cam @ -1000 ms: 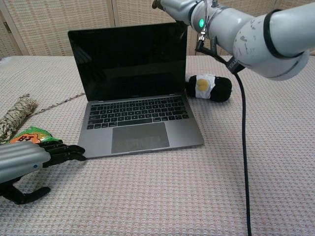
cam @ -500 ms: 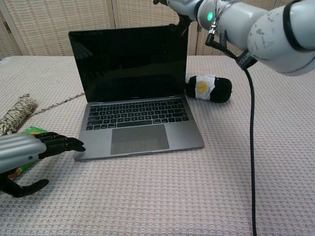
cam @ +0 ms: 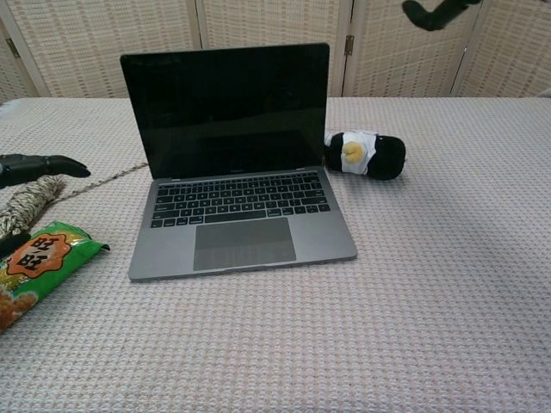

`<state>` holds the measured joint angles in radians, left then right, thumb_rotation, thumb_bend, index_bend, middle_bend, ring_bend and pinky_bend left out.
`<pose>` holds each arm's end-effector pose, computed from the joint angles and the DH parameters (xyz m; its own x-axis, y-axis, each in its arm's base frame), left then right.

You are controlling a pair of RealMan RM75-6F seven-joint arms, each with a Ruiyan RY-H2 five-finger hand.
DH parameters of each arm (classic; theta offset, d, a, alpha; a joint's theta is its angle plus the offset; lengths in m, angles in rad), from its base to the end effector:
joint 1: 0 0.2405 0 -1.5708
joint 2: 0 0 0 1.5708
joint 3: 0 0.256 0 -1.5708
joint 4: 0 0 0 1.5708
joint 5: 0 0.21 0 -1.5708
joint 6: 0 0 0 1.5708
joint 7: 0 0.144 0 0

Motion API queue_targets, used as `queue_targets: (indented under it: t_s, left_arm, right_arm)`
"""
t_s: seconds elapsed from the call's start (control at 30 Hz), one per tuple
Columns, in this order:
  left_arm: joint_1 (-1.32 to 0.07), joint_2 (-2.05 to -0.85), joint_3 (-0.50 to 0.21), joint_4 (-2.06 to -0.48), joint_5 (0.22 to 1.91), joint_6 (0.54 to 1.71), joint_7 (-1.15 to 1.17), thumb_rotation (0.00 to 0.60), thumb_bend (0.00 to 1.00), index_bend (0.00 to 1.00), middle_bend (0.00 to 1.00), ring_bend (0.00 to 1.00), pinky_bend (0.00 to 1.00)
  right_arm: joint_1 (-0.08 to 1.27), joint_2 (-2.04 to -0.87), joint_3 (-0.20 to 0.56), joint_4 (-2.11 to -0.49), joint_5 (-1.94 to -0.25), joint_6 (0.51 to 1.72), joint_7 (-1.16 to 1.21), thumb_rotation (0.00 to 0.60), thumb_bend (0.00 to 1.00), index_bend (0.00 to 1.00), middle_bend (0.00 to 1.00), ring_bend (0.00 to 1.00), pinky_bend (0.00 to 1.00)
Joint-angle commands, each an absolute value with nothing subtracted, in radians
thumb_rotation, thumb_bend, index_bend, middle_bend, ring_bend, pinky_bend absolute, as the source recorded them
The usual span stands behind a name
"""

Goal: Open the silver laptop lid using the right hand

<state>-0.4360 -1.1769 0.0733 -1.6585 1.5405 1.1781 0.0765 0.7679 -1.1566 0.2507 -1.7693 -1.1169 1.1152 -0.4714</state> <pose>-0.2455 0.2393 0.0789 0.4873 0.2698 0.8306 0.8437 -0.3907 -0.3681 -0.1133 -0.3622 0.1230 0.5492 0.0742 0.8324 -0.7594 -0.3716 0.5341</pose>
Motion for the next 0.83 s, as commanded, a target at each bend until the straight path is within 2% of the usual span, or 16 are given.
queue_targets:
  t_s: [0.03, 0.2, 0.43, 0.6, 0.83]
  left_arm:
    - [-0.405, -1.137, 0.048, -1.665, 1.485, 1.208, 0.038, 0.6, 0.57, 0.04, 0.06, 0.03, 0.0]
    - [-0.349, -1.118, 0.015, -1.639, 1.414, 1.276, -0.009, 0.6, 0.57, 0.06, 0.06, 0.04, 0.0]
    - [-0.249, -1.139, -0.022, -1.613, 1.368, 1.429, -0.02, 0.6, 0.57, 0.09, 0.07, 0.05, 0.0]
    - [-0.179, -1.149, -0.009, -1.617, 1.392, 1.525, 0.006, 0.6, 0.57, 0.1, 0.08, 0.06, 0.0]
    - [-0.121, -1.165, 0.012, -1.643, 1.43, 1.584, 0.06, 0.6, 0.57, 0.1, 0.08, 0.07, 0.0]
  right_arm:
    - [0.633, -1.061, 0.15, -1.847, -1.224, 1.204, -0.361, 0.6, 0.64, 0.0, 0.0, 0.0, 0.0]
    - [0.48, -1.023, 0.045, -1.826, -1.353, 1.317, -0.233, 0.6, 0.64, 0.0, 0.0, 0.02, 0.0]
    - [0.295, -1.059, -0.047, -1.743, -1.455, 1.488, -0.11, 0.6, 0.64, 0.0, 0.0, 0.04, 0.0]
    - [0.196, -1.093, -0.076, -1.695, -1.466, 1.563, -0.075, 0.6, 0.64, 0.0, 0.0, 0.04, 0.0]
    - [0.124, -1.128, -0.083, -1.657, -1.479, 1.598, -0.024, 0.6, 0.64, 0.0, 0.0, 0.04, 0.0]
